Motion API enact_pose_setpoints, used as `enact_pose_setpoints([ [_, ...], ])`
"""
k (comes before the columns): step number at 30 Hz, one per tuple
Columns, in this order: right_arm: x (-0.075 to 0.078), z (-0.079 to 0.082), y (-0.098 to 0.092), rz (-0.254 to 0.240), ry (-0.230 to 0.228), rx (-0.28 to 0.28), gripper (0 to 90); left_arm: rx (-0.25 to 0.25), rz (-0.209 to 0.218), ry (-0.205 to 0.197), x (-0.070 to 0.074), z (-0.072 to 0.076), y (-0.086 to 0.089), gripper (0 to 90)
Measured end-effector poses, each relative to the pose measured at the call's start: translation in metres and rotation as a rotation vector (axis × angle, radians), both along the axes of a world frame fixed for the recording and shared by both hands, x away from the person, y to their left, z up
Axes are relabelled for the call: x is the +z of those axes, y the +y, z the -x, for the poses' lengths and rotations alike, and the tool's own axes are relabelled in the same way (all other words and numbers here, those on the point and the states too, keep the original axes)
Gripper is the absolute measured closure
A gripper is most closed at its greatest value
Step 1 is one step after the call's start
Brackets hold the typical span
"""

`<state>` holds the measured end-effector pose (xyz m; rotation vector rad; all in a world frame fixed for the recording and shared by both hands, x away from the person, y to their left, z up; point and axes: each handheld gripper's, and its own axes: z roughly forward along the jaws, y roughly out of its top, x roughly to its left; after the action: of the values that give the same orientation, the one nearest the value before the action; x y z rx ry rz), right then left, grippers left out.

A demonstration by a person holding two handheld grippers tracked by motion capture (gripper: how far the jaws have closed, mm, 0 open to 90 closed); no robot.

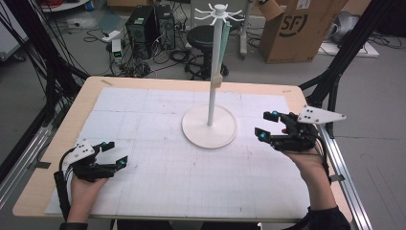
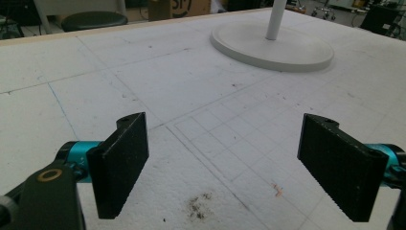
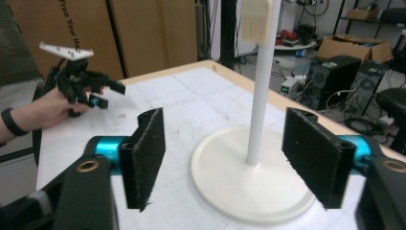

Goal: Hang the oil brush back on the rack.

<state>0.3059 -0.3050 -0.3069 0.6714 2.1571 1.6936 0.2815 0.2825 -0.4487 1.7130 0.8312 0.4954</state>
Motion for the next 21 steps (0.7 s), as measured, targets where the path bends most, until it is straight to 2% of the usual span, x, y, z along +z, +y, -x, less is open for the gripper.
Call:
enact_pose_setpoints([
  [1,-0.013,0.003,-0.003,-0.007,0.014,0.004,27.1,-0.001,0.000,0.000,0.000,0.000,0.000,18.5],
  [2,-0.013,0.003,-0.003,-0.007,0.014,0.004,27.1,-0.001,0.000,0.000,0.000,0.000,0.000,18.5],
  [3,-0.024,0.005,-0.005,-0.012,0.033,0.009,24.8,0.000,0.001,-0.001,0.000,0.000,0.000,18.5],
  [5,-0.034,0.006,-0.006,-0.008,0.040,0.008,21.7,0.000,-0.001,0.000,0.000,0.000,0.000,18.5],
  [6,-0.034,0.006,-0.006,-0.008,0.040,0.008,21.7,0.000,-0.001,0.000,0.000,0.000,0.000,18.5],
  [10,-0.057,0.009,-0.010,-0.009,0.068,0.013,19.1,-0.001,-0.002,-0.001,0.000,0.000,0.000,18.3],
  [12,-0.066,0.009,-0.010,0.003,0.084,0.002,18.3,0.001,-0.003,-0.002,0.000,0.000,0.000,18.2],
  [20,-0.105,0.010,-0.020,-0.002,0.131,-0.058,17.4,-0.001,-0.005,-0.001,0.000,0.000,0.000,18.0],
  [21,-0.109,0.009,-0.021,0.014,0.149,-0.062,17.4,-0.002,-0.002,-0.001,0.000,0.000,0.000,18.0],
])
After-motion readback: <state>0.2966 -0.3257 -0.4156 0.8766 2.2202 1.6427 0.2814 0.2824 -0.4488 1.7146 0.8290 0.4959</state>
